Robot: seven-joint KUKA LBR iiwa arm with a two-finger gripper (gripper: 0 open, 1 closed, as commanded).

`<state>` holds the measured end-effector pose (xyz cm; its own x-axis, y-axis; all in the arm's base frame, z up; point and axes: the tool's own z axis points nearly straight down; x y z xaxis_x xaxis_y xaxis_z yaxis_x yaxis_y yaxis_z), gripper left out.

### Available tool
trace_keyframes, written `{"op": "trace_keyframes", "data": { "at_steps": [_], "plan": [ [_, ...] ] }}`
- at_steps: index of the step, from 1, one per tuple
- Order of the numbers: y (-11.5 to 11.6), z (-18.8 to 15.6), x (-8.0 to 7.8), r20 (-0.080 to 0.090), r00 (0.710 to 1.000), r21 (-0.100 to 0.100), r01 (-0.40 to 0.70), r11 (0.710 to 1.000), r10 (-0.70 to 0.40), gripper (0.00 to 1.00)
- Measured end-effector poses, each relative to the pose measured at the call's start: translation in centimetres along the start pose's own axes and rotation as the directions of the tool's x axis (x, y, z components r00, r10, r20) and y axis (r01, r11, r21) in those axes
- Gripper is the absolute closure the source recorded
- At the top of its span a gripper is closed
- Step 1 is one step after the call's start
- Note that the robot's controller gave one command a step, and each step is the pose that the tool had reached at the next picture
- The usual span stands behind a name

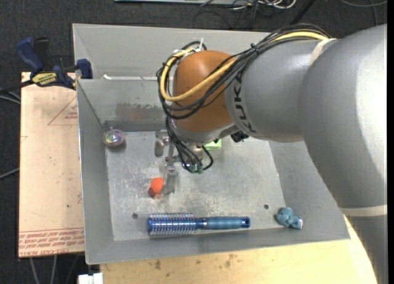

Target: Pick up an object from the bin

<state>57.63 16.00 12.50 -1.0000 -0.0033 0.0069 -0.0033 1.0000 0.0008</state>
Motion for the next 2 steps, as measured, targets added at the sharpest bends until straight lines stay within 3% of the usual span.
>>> {"op": "trace_keyframes", "data": {
  "at_steps": [1, 2],
  "plan": [
    [0.5, 5.8, 1.8, 0.002, 0.997, 0.001, 0.083, 0.997, -0.083, 0.0],
    [0.2, 2.4, 2.1, 0.01, 1.0, -0.002, -0.015, 1.0, 0.015, 0.0]
  ]
}}
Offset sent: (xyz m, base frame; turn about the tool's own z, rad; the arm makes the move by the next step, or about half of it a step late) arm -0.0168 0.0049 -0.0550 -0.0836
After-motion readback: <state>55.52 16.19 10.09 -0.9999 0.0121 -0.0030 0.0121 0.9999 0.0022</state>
